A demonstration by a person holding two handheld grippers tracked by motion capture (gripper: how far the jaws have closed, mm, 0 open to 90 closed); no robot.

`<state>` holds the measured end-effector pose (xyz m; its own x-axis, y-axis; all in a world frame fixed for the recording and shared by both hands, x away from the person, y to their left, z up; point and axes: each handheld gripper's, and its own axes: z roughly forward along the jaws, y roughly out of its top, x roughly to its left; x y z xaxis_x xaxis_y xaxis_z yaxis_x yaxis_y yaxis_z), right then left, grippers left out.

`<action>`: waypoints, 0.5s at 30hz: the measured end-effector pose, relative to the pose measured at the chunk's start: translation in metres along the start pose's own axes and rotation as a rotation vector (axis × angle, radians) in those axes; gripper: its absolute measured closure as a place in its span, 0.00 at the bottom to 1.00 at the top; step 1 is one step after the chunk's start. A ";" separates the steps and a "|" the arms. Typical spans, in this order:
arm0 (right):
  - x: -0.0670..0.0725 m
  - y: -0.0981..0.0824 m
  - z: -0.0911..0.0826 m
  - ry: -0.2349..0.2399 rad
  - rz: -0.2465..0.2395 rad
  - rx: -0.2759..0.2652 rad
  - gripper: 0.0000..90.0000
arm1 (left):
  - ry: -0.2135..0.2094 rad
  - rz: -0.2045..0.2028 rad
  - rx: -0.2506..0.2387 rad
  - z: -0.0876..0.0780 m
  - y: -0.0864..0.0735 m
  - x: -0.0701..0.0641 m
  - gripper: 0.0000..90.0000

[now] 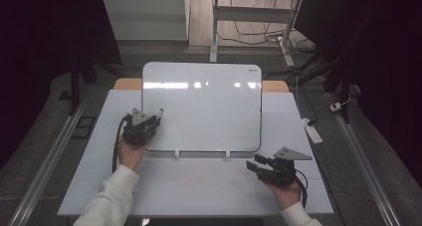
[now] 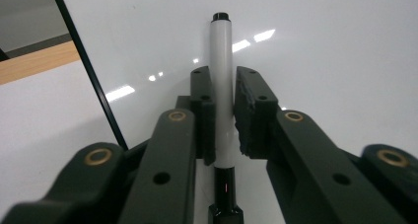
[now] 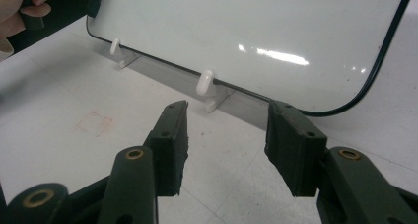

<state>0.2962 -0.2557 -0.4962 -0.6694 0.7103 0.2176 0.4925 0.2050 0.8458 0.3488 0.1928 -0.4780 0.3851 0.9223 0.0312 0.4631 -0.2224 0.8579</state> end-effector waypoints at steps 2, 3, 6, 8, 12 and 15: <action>-0.001 0.000 0.000 0.000 0.000 -0.002 0.56 | -0.013 -0.002 -0.016 -0.004 0.001 0.001 0.79; -0.001 0.000 0.000 -0.001 -0.001 -0.002 0.56 | -0.028 -0.004 -0.023 -0.007 0.001 0.001 0.77; -0.003 0.000 -0.001 0.002 -0.018 -0.003 0.56 | -0.083 -0.015 -0.024 -0.014 0.002 0.002 0.69; -0.004 0.000 -0.002 0.002 -0.044 -0.008 0.55 | -0.128 -0.014 -0.024 -0.021 0.002 0.002 0.64; -0.007 0.000 -0.005 -0.007 -0.115 -0.017 0.53 | -0.222 -0.019 -0.005 -0.034 0.001 0.004 0.54; -0.010 0.000 -0.007 -0.021 -0.139 -0.021 0.52 | -0.277 -0.017 0.012 -0.044 -0.005 0.003 0.49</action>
<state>0.2987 -0.2679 -0.4952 -0.7187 0.6898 0.0876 0.3839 0.2886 0.8771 0.3126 0.2104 -0.4597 0.5800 0.8049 -0.1257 0.4798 -0.2128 0.8512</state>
